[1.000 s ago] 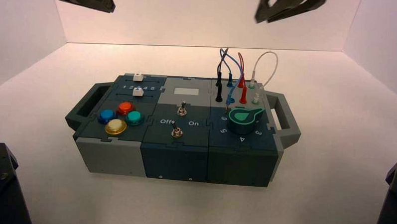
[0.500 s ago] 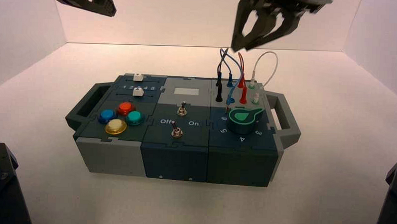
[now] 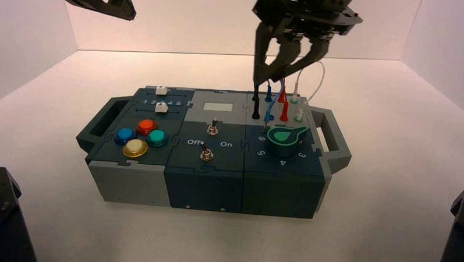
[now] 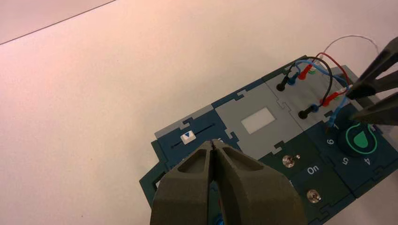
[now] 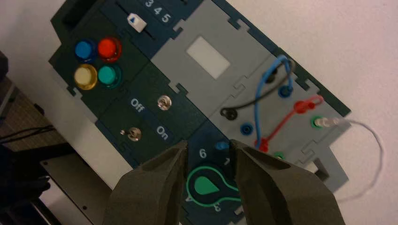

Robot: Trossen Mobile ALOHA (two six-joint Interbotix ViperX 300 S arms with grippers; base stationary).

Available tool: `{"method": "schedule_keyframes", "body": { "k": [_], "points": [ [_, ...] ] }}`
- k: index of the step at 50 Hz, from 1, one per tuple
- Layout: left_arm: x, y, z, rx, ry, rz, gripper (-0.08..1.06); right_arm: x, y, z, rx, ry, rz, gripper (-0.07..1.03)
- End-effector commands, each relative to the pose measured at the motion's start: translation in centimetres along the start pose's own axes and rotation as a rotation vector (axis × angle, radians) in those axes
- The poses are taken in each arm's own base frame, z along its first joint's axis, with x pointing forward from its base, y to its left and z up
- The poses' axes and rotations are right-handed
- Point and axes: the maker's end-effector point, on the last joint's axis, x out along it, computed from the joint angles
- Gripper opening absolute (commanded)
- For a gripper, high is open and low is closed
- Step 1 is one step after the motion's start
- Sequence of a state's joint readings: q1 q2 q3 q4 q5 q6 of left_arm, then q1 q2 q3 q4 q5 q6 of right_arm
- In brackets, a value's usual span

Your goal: Pull the black wire.

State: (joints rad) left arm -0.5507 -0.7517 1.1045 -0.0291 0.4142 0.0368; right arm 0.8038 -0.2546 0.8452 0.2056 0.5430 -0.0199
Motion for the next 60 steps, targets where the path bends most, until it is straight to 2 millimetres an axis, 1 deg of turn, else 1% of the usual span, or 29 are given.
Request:
{"method": "schedule_keyframes", "body": {
  "k": [1,10,21,34,50,55,60],
  "points": [
    [-0.5,-0.1,1.3,0.006,-0.037,-0.002,-0.02,0.3,0.3,1.1,-0.002,-0.010,0.005,0.47],
    [-0.5,0.0,1.4,0.005,-0.038,-0.001,-0.02,1.8,0.1,0.8,0.000,0.032,-0.004,0.47],
    [-0.5,0.0,1.4,0.005,-0.038,-0.001,-0.02,3.1,-0.4,1.7,0.000,0.030,-0.018,0.46],
    [-0.5,0.0,1.4,0.005,-0.038,-0.001,-0.02,4.5,-1.1,1.8,-0.011,0.064,-0.039,0.46],
    [-0.7,-0.1,1.5,0.006,-0.046,-0.002,-0.02,5.5,-2.6,2.0,0.010,0.083,-0.063,0.46],
    [-0.7,0.0,1.5,0.005,-0.046,0.000,-0.02,5.8,-2.7,2.1,0.012,0.085,-0.064,0.45],
    [-0.7,0.0,1.5,0.006,-0.046,0.000,-0.02,6.1,-2.7,2.0,0.012,0.095,-0.065,0.41]
  ]
}}
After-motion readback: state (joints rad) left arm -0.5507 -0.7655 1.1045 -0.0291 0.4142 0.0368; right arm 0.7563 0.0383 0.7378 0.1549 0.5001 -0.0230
